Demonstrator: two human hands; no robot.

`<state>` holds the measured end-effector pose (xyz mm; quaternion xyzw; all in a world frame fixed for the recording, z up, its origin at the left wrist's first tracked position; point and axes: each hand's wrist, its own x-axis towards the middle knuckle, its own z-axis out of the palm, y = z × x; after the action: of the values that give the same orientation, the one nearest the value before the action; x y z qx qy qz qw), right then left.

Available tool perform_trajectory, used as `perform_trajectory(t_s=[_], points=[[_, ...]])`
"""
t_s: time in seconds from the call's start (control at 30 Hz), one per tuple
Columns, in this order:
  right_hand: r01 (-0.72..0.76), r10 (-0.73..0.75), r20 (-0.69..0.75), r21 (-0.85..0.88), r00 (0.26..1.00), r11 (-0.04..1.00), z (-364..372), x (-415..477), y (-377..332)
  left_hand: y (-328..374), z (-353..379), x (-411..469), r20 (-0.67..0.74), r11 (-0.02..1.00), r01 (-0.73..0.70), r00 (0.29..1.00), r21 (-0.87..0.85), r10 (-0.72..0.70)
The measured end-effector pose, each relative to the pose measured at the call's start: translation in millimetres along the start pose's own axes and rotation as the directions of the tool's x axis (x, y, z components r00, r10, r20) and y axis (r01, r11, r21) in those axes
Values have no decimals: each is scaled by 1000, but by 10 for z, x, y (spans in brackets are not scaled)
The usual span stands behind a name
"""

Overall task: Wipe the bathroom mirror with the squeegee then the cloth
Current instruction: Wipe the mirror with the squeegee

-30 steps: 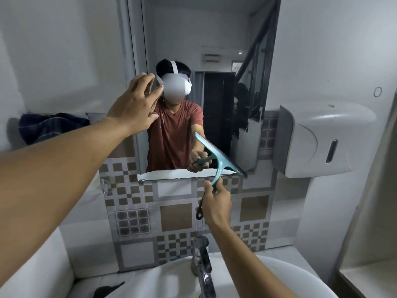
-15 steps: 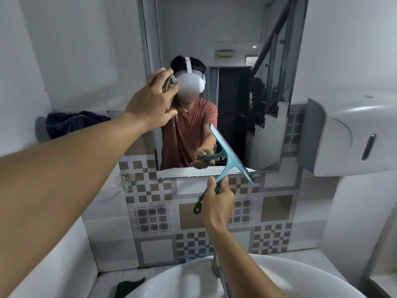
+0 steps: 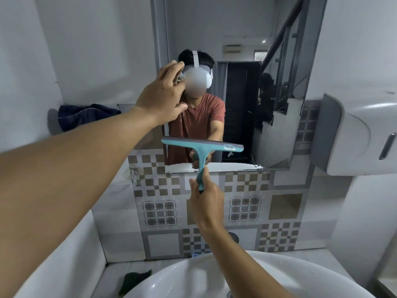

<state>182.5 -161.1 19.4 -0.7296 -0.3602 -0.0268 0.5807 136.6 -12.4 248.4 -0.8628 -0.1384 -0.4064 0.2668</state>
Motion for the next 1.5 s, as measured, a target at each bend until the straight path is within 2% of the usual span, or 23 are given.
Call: perform_trajectory(t_s=[0.1,0.23,0.43,0.57,0.67,0.97,1.07,1.17,1.3,1.5], points=[[-2,1,-18,-81,1000,997,-40,-6,-19,5,-1,1,10,1000,8,1000,-2,-8],[71,-82,-20,-328,996,942,-321,63,-36,37,-14,-7,22,1000,28,999,-7,-28],[222,-213,93,-651,973,726,-889,252,42,126,-46,-42,24,998,56,998,-32,-55],[295,-282,155,-767,947,570,-1234,391,189,193,-41,-85,18,996,68,998,-56,-67],[277,-295,133,-804,946,526,-1450,458,304,218,-32,-89,19,996,73,997,-55,-73],[171,-273,-18,-743,962,648,-1653,419,669,194,1,-73,38,994,88,996,-67,-86],[112,-210,-51,-713,976,692,-1642,392,692,169,11,-69,28,995,70,997,-67,-68],[-20,-78,-136,-602,988,798,-1659,366,768,158,20,-68,23,995,67,998,-69,-65],[-102,33,-149,-483,988,870,-1563,330,824,163,29,-72,11,995,63,998,-78,-62],[-214,188,-196,-118,962,970,-1313,236,793,160,39,-80,-5,994,58,998,-92,-59]])
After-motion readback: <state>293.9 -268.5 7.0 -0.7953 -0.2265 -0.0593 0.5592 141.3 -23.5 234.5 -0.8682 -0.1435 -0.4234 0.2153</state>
